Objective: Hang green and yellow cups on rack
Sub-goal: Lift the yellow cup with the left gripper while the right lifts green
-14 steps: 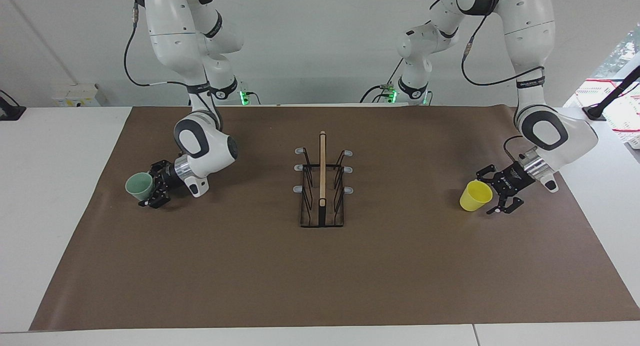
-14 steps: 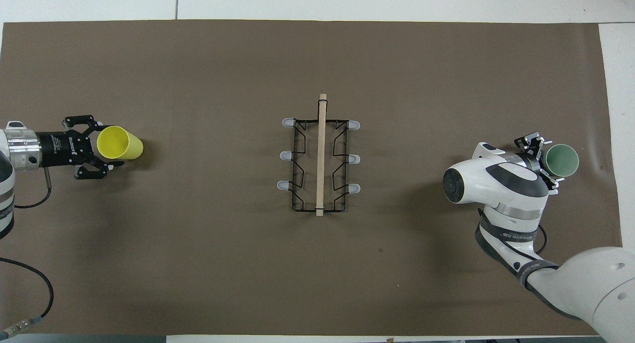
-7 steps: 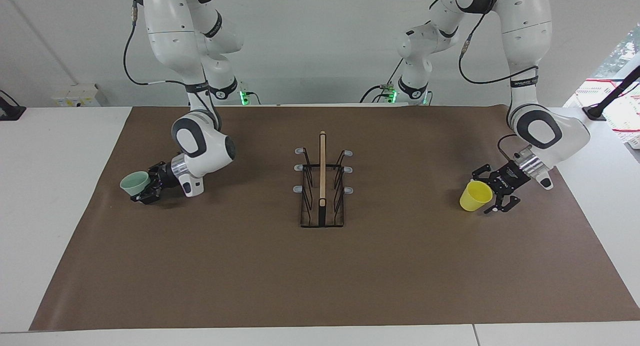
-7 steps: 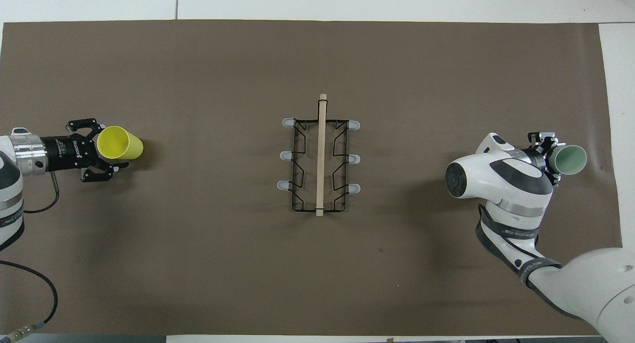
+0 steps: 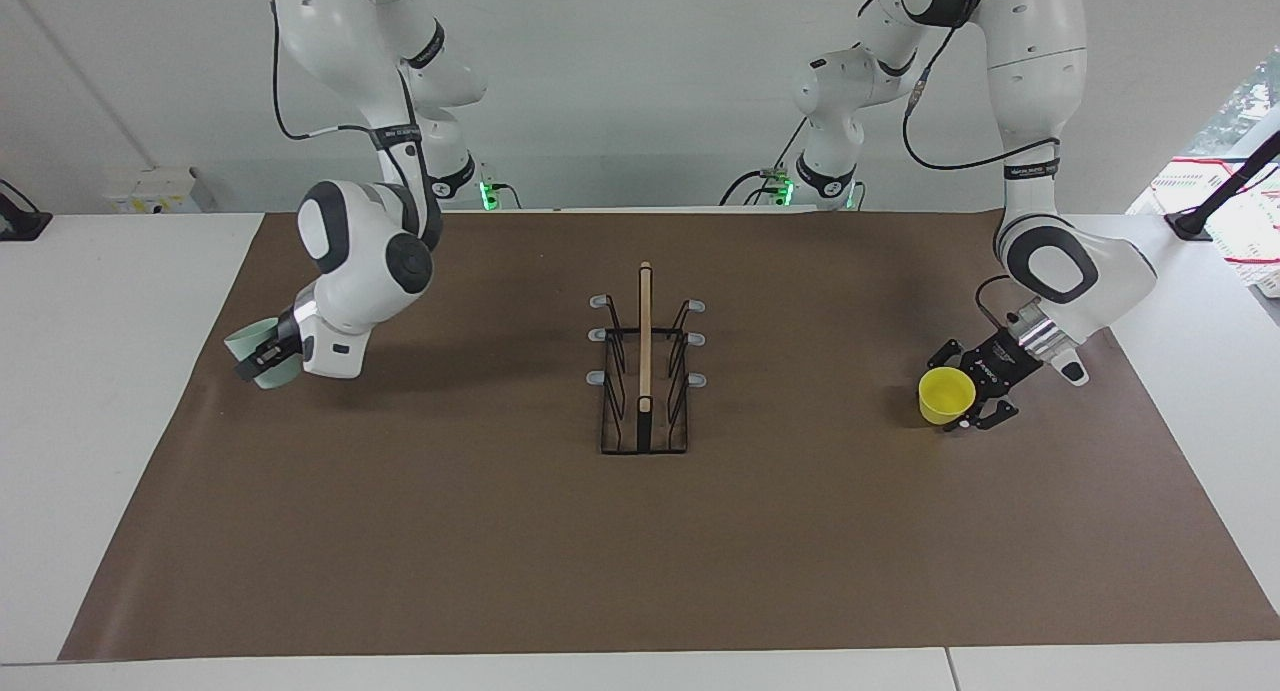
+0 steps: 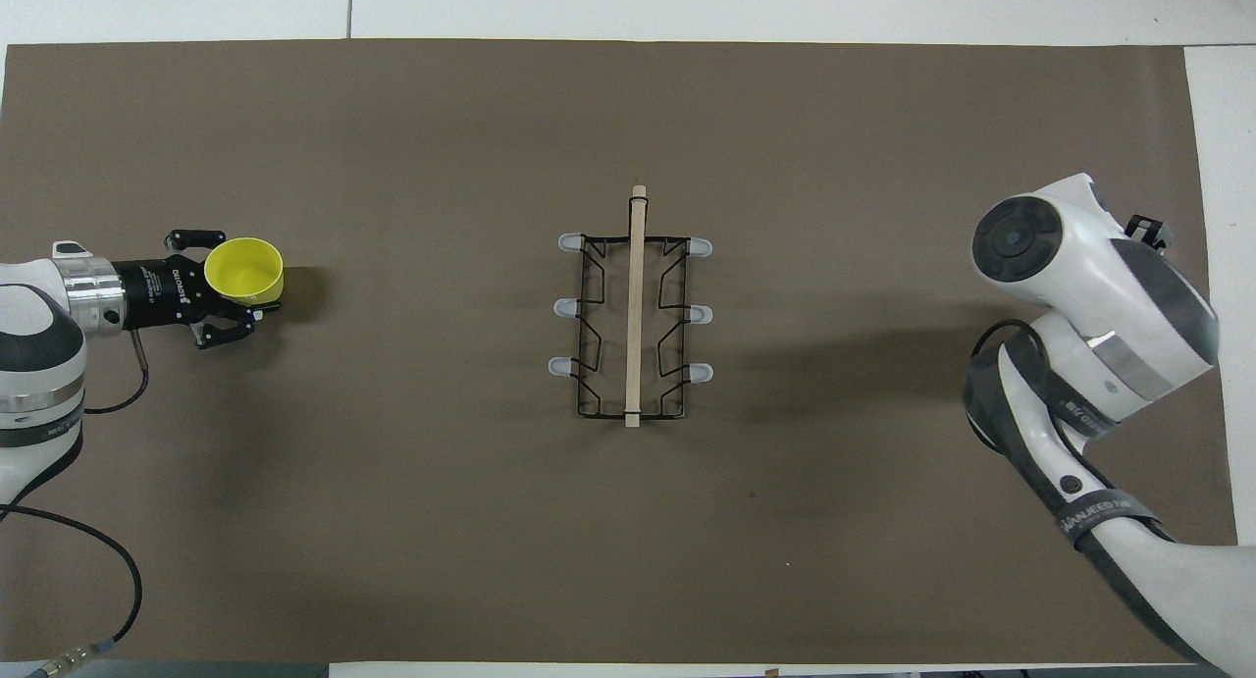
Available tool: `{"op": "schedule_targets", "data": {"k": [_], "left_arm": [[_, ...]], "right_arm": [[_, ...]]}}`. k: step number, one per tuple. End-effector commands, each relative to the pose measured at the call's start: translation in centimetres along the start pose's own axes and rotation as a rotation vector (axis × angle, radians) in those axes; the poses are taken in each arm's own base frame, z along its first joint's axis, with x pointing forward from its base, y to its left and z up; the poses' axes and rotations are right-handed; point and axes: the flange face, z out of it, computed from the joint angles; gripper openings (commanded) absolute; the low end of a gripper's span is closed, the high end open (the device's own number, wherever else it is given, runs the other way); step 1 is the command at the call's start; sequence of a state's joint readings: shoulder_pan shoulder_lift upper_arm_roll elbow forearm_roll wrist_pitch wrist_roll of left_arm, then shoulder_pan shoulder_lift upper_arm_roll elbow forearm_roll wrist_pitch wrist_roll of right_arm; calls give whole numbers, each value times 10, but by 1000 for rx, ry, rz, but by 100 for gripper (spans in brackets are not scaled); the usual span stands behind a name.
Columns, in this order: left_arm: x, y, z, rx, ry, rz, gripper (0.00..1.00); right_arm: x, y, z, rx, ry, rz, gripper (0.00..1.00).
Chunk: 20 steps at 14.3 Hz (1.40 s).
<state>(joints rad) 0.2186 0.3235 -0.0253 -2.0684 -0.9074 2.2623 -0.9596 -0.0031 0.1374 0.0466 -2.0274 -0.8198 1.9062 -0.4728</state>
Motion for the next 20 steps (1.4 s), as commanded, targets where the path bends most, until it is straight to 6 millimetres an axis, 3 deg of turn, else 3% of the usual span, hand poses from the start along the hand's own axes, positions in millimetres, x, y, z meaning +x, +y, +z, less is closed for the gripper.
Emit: {"op": "schedule_targets", "data": {"k": [1, 2, 5, 6, 9, 11, 14, 16, 20], "left_arm": [[-14, 1, -22, -51, -8, 23, 0], [-23, 8, -34, -66, -10, 47, 0], [-82, 20, -57, -50, 59, 228, 0], [-105, 18, -54, -30, 104, 302, 0], [-175, 20, -38, 51, 286, 500, 0], [-217, 7, -17, 107, 411, 611, 0], [-285, -34, 31, 168, 589, 760, 0], [-328, -74, 58, 200, 712, 838, 0], [-381, -141, 87, 161, 891, 863, 0]], "right_arm": [[-14, 14, -21, 106, 93, 62, 0], [-16, 12, -29, 193, 153, 107, 0], [-23, 15, -63, 305, 220, 142, 0], [-20, 5, -87, 309, 237, 89, 0], [-41, -5, -112, 566, 425, 184, 0], [-62, -5, -136, 713, 602, 224, 0], [-86, -21, -169, 881, 812, 235, 0], [-89, -18, -168, 980, 1016, 209, 0], [-82, -38, -172, 1089, 1304, 250, 0]]}}
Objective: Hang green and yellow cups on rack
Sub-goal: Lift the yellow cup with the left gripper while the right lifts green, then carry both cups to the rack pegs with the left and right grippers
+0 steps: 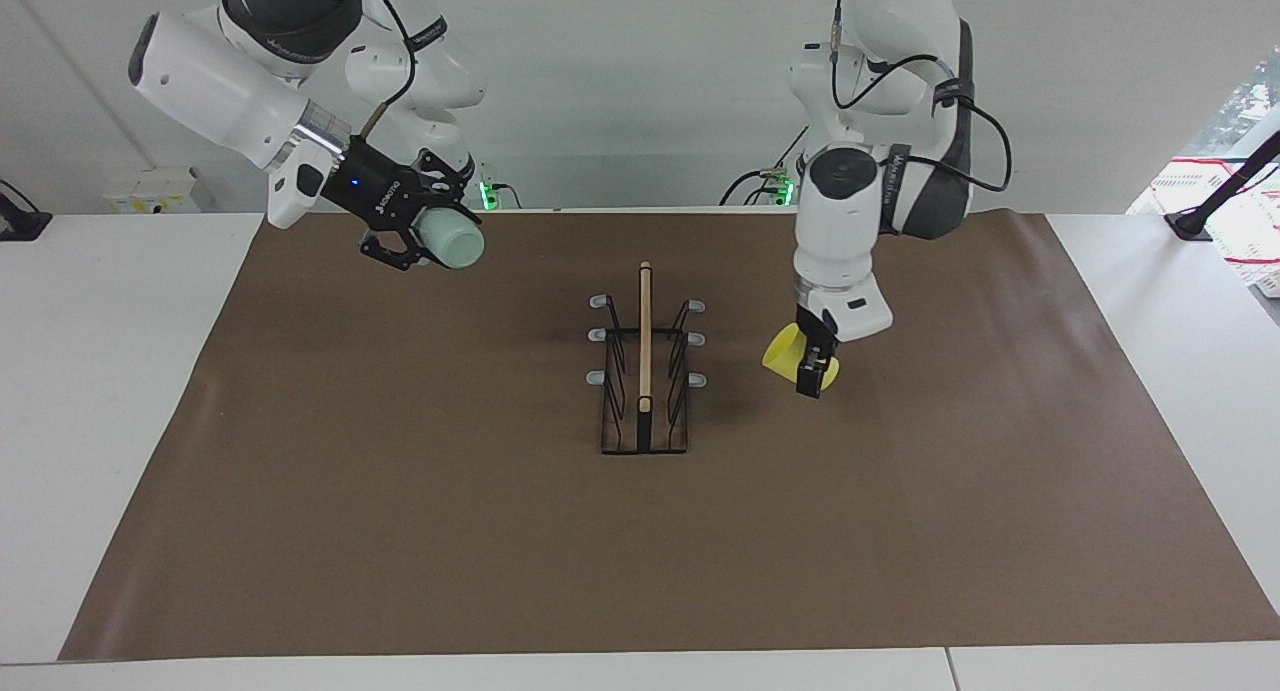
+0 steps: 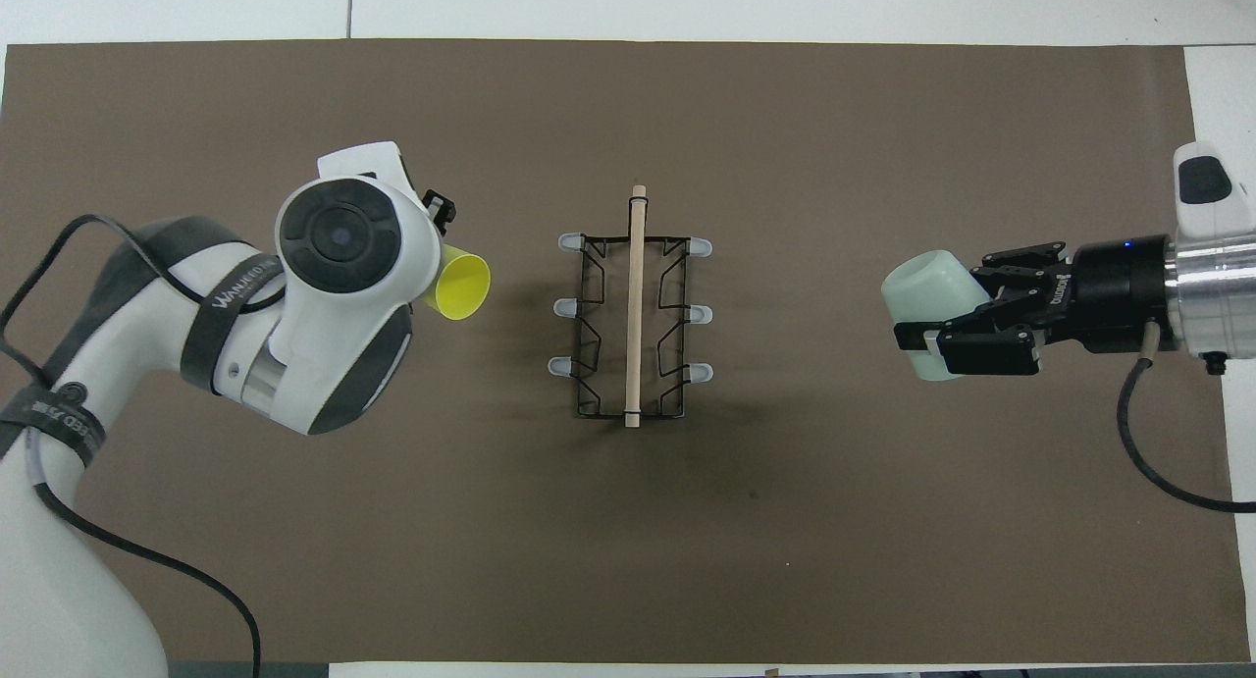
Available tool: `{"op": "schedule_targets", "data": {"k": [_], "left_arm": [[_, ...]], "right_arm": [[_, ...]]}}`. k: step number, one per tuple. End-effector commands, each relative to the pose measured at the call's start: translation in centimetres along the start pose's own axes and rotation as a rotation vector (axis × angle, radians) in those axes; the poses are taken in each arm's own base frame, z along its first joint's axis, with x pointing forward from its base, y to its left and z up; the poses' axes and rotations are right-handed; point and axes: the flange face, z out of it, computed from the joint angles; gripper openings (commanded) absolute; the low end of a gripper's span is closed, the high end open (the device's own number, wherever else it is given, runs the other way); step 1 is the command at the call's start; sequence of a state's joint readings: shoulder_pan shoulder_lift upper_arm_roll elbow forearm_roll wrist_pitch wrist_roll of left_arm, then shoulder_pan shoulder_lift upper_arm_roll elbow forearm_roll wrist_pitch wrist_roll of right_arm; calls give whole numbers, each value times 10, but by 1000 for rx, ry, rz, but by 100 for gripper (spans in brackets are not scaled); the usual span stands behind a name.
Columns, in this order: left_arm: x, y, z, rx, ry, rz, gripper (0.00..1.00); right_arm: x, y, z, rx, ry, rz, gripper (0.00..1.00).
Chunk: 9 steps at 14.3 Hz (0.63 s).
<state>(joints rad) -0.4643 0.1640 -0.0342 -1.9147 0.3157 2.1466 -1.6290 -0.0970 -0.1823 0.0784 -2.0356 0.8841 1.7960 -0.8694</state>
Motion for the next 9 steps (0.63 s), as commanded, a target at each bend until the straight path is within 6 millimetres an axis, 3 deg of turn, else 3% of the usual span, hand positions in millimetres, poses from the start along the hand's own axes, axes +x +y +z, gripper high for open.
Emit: {"op": "schedule_targets", "data": {"k": [1, 5, 9], "left_arm": [[-35, -13, -23, 28, 108, -3, 0], [-90, -26, -40, 43, 150, 20, 0], [-116, -43, -38, 44, 196, 51, 0]], "right_arm": [[-20, -11, 19, 39, 162, -35, 0], [-18, -41, 60, 82, 355, -35, 0], [-31, -49, 105, 103, 539, -72, 0]]}}
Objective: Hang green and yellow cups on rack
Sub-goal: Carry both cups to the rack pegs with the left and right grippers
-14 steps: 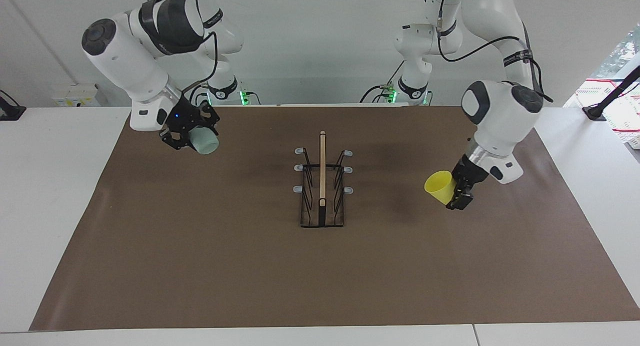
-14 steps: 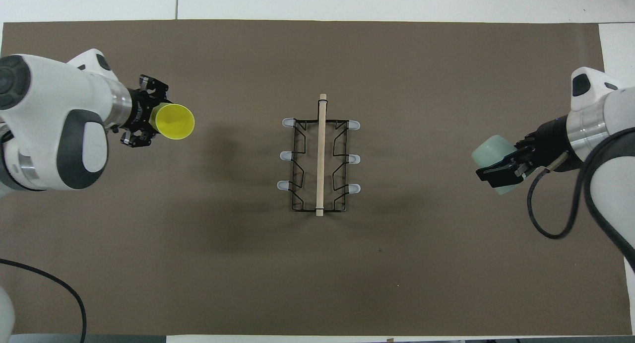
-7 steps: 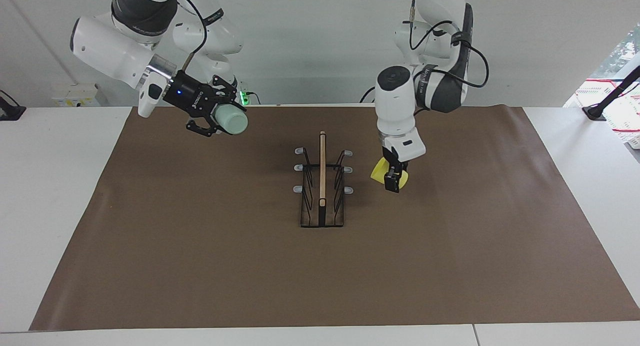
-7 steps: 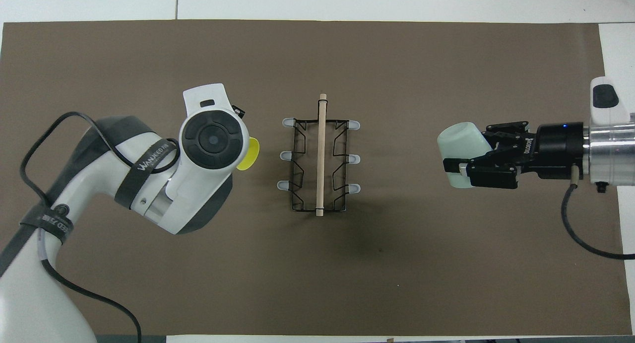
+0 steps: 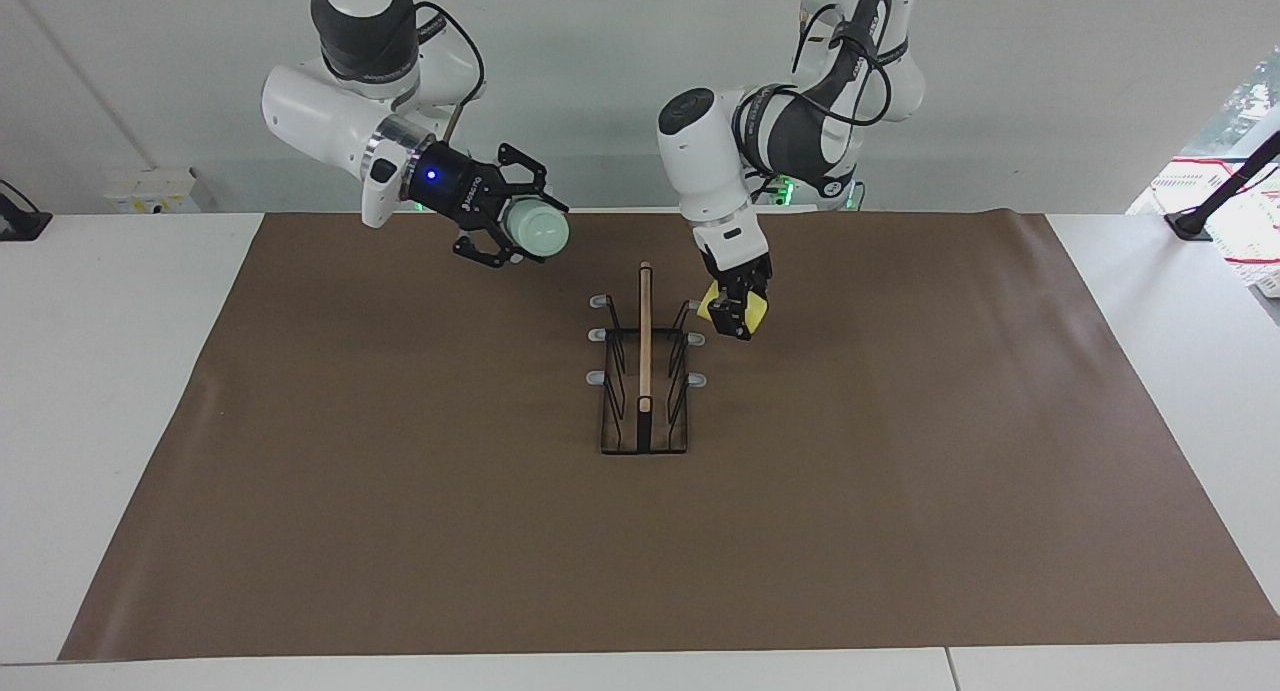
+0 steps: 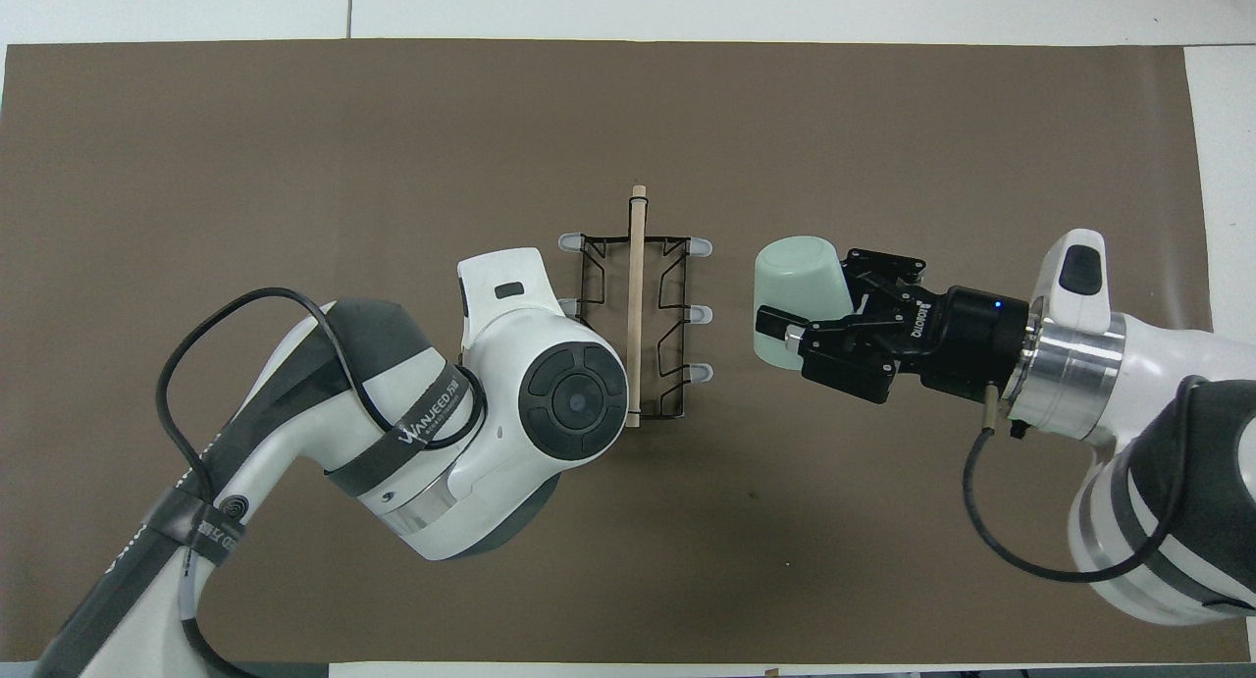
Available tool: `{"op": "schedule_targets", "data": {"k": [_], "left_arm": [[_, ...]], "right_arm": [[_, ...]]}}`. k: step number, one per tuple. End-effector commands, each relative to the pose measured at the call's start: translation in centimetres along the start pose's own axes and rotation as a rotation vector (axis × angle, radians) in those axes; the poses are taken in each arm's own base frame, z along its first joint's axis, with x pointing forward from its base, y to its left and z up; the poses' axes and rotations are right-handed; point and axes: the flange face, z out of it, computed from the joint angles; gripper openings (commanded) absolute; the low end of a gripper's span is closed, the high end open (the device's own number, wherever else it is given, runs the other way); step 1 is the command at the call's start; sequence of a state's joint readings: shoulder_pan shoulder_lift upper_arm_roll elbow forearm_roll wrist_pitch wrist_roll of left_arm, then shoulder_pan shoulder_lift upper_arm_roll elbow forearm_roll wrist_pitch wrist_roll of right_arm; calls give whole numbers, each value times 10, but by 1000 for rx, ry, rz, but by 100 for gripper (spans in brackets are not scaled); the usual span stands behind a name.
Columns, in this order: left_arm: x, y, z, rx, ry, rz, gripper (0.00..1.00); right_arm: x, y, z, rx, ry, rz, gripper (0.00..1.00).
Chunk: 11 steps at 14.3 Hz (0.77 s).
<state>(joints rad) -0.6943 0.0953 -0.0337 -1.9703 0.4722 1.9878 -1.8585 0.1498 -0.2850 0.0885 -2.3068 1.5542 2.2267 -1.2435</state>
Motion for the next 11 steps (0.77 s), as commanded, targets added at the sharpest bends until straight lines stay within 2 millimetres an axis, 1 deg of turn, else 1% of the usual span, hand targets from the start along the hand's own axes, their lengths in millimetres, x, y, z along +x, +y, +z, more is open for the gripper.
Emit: {"op": "schedule_targets", "data": {"k": [1, 2, 3, 4, 6, 7, 8, 10, 11], "left_arm": [[-6, -15, -2, 0, 36, -9, 0], [-7, -15, -3, -3, 38, -9, 0], [-12, -14, -9, -13, 35, -1, 0], [-16, -13, -11, -20, 35, -5, 0], [-25, -13, -18, -31, 34, -31, 0], [-29, -13, -20, -36, 33, -32, 0], [-35, -13, -23, -43, 32, -31, 0], [-33, -12, -31, -51, 33, -42, 0], [-30, -12, -37, -49, 37, -47, 0]], "right_arm": [[-27, 4, 6, -13, 52, -45, 0], [-40, 14, 7, -22, 36, -78, 0], [-51, 23, 9, -25, 27, -124, 0], [-55, 23, 12, -20, 47, -130, 0], [-73, 21, 23, -13, 102, -143, 0], [-83, 29, 26, -22, 135, -142, 0], [-87, 33, 30, -28, 151, -154, 0], [-100, 31, 47, -30, 164, -161, 0], [-110, 38, 52, -47, 189, -194, 0]]}}
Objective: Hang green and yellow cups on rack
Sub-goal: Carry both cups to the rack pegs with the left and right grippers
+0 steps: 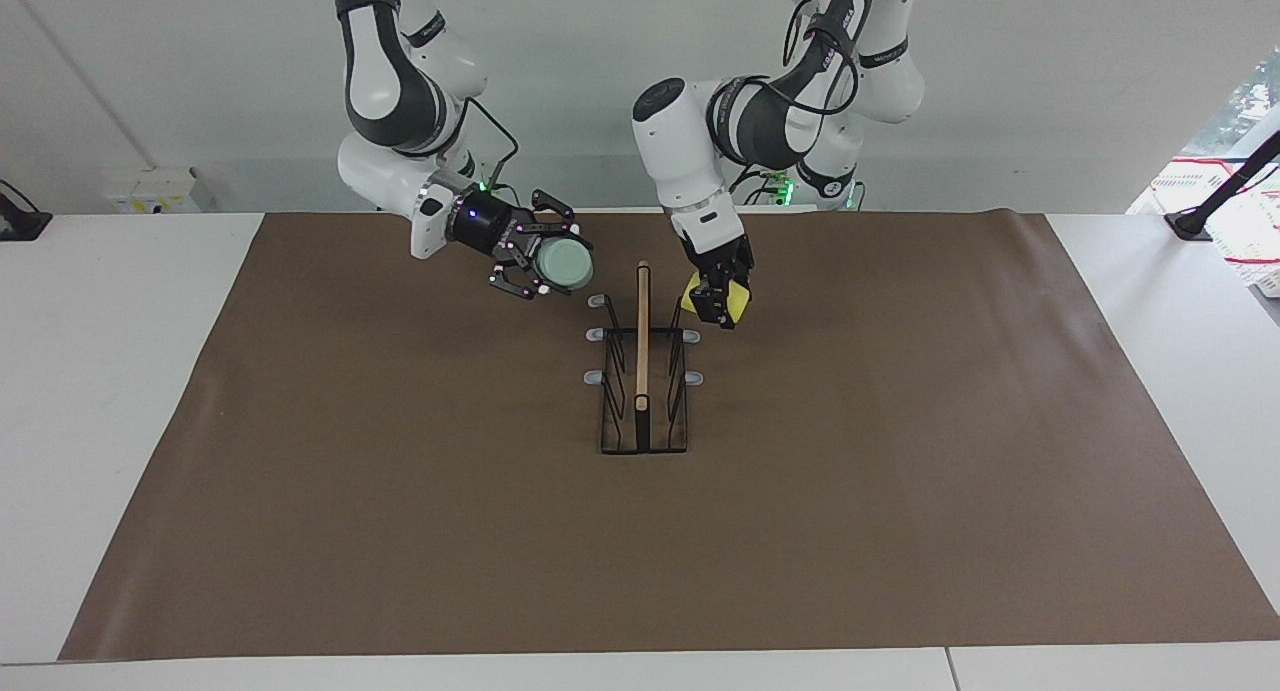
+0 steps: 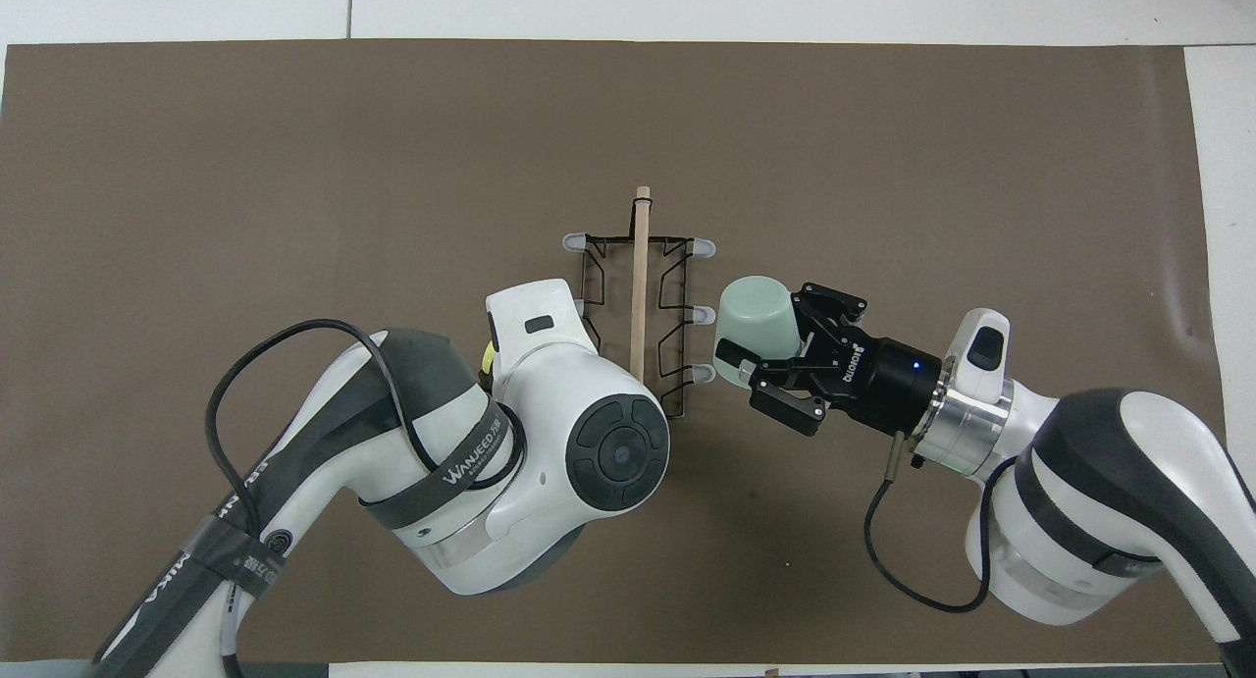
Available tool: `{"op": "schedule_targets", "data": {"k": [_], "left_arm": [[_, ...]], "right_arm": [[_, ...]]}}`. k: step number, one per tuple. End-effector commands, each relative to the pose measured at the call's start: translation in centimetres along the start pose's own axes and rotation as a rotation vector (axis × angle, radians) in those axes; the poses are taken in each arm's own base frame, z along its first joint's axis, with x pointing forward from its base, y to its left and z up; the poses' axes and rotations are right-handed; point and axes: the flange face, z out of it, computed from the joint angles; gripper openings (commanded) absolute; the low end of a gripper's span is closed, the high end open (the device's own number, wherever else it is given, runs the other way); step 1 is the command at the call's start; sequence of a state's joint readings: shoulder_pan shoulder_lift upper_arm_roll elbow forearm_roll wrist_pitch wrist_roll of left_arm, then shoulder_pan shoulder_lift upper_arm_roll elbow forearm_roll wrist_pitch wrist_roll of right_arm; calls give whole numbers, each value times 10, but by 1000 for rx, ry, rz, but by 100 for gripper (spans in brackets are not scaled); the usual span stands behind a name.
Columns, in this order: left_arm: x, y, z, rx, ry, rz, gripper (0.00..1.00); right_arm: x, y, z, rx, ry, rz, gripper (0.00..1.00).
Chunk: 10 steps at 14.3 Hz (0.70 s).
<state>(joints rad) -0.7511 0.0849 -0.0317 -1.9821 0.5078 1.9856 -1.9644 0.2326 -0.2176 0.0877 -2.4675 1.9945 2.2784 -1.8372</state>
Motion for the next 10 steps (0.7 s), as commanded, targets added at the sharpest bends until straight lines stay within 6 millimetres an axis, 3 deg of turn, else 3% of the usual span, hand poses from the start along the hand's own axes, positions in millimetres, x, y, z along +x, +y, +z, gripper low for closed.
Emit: {"op": "schedule_targets", "data": {"k": [1, 4, 8, 10], "left_arm": [[0, -5, -31, -23, 6, -14, 0], [5, -3, -43, -39, -1, -21, 0], [0, -4, -46, -55, -10, -5, 0], [-5, -4, -48, -58, -12, 5, 0]], "right_arm": [[-26, 8, 11, -40, 37, -44, 0], [-31, -1, 19, -42, 51, -32, 0], [-34, 1, 18, -68, 41, -40, 0], [-46, 8, 22, -83, 57, -37, 0]]}}
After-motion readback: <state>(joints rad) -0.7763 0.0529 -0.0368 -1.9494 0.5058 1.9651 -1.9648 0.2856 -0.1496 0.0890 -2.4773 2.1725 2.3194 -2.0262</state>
